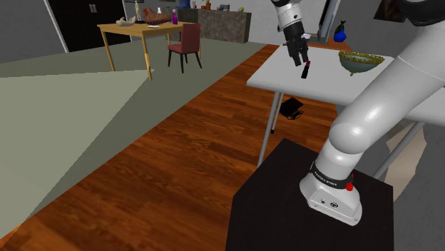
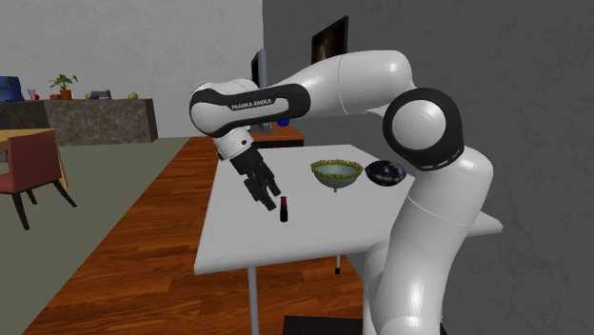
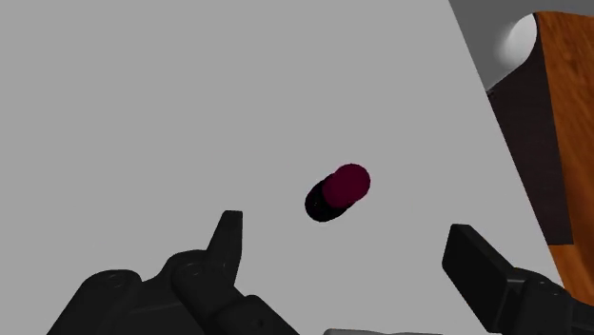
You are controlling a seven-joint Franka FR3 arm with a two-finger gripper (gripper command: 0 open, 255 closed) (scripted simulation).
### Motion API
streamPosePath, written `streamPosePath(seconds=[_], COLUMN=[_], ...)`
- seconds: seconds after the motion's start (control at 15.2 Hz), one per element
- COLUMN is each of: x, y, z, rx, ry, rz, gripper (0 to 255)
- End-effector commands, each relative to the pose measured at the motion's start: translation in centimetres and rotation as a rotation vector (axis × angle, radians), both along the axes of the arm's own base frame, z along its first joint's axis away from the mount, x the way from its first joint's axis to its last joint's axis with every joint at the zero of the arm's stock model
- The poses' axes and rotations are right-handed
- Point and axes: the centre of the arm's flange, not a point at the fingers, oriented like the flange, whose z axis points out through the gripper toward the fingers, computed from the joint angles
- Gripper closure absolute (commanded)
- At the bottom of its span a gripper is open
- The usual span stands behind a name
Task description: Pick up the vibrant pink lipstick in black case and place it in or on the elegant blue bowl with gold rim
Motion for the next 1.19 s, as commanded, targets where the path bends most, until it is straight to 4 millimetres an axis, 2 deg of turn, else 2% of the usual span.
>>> streamPosePath(seconds=[0.0,0.26,0.79,0.86,1.12], x=[-0.4,-1.7,-1.7,-1.7,-1.7], y=[-0.2,-0.2,-0.2,-0.2,-0.2], z=[-0.7,-2.7,-2.7,-2.7,-2.7], rx=[0.001,0.001,0.001,0.001,0.001], ry=[0.004,0.004,0.004,0.004,0.004], rz=[0.002,0.002,0.002,0.002,0.002], gripper=[0,0,0,255,255])
